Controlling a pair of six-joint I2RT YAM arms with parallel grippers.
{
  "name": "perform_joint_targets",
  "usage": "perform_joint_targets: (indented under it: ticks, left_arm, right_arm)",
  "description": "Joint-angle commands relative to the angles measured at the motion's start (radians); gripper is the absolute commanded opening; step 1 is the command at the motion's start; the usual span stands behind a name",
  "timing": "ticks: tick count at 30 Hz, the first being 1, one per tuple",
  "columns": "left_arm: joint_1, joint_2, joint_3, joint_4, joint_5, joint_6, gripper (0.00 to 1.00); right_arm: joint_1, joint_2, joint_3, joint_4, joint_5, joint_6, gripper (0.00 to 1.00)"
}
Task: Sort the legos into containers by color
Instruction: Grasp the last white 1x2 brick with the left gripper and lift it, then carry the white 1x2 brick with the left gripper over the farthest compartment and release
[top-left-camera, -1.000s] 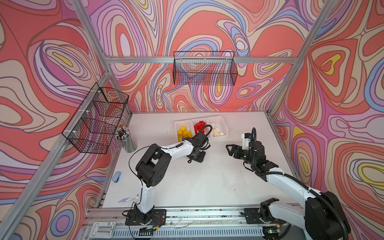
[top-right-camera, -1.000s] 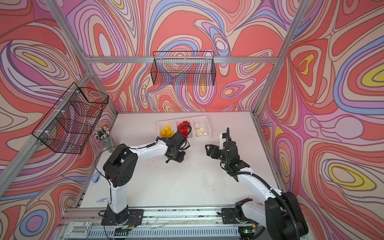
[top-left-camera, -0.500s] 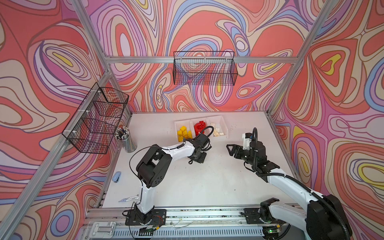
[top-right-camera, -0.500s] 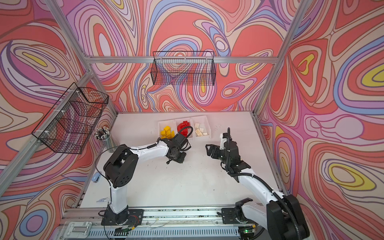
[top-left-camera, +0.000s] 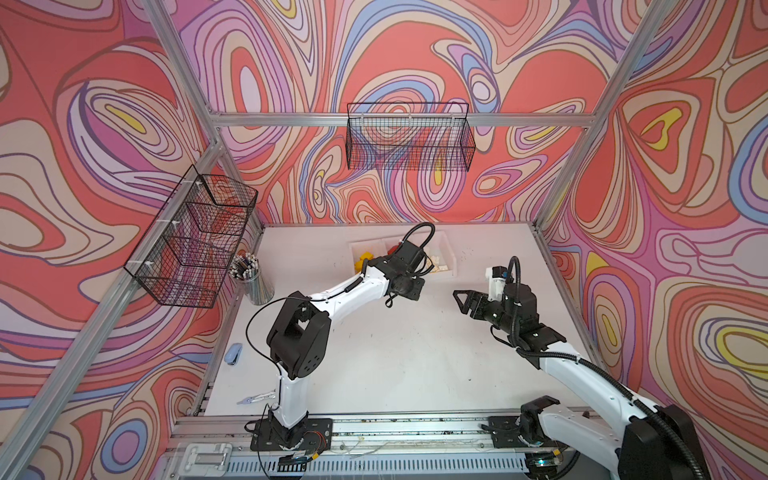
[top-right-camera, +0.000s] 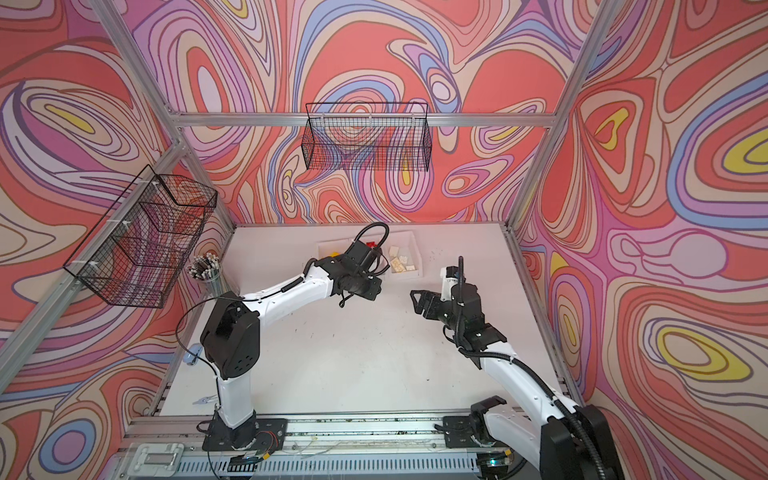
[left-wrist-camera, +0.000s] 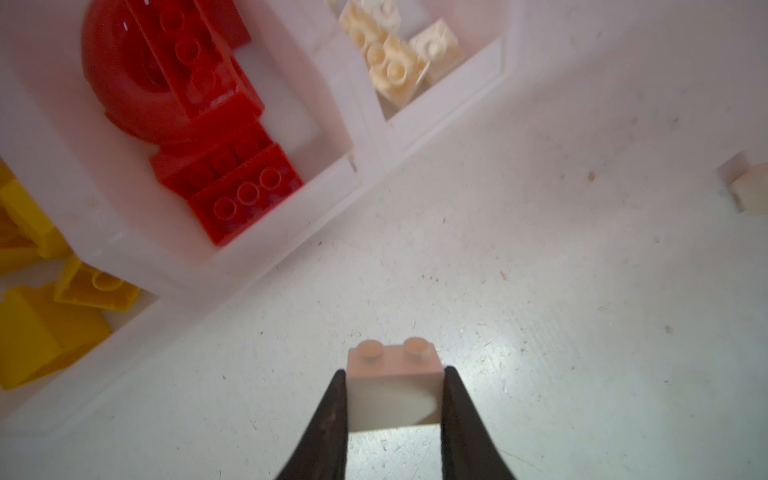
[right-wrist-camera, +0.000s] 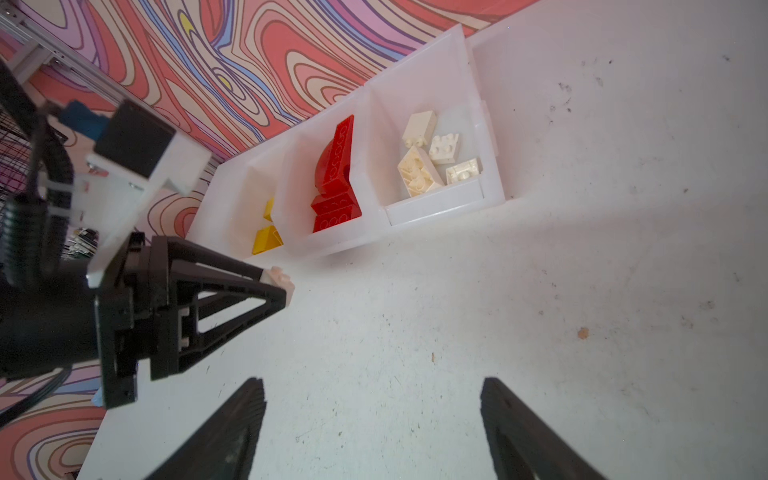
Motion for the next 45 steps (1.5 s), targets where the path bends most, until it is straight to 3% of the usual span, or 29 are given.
perform_joint_targets:
  ticks: [1, 14, 21, 25, 29, 31, 38, 45]
  left_arm:
    - [0.021, 0.032, 0.093, 0.034, 0.026, 0.036, 0.27]
    - [0.133, 0.347, 0.512, 0.115, 0.21, -0.085, 0.27]
    - [0.141, 0.533, 0.705, 0.133, 0.285, -0.175, 0.29]
    - [0.146, 0.586, 0.761, 0.142, 0.284, -0.207, 0.37]
    - [0.147, 0.586, 0.762, 0.162, 0.281, -0.206, 0.62]
    - [0.146, 0.58, 0.76, 0.153, 0.285, -0.193, 0.69]
    - [0.147, 0.453, 0.701, 0.096, 0.26, -0.122, 0.76]
    - [0.149, 0.124, 0.473, 0.06, 0.195, -0.02, 0.79]
  right_arm:
    - [0.003, -0.049, 0.009, -0.037, -0.036, -0.003, 0.86]
    - [0.003, -0.108, -0.014, -0.026, -0.108, 0.013, 0.86]
    - [0.003, -0.101, -0.018, -0.021, -0.104, 0.007, 0.86]
    - [0.004, -0.098, -0.027, -0.017, -0.114, 0.004, 0.86]
    - [0.002, -0.1, -0.035, -0.022, -0.115, 0.002, 0.86]
    - [0.002, -0.102, -0.032, -0.036, -0.105, 0.002, 0.86]
    - [0.002, -0.08, 0.052, -0.18, 0.006, 0.007, 0.87]
    - [0.002, -0.06, 0.158, -0.38, 0.146, 0.026, 0.87]
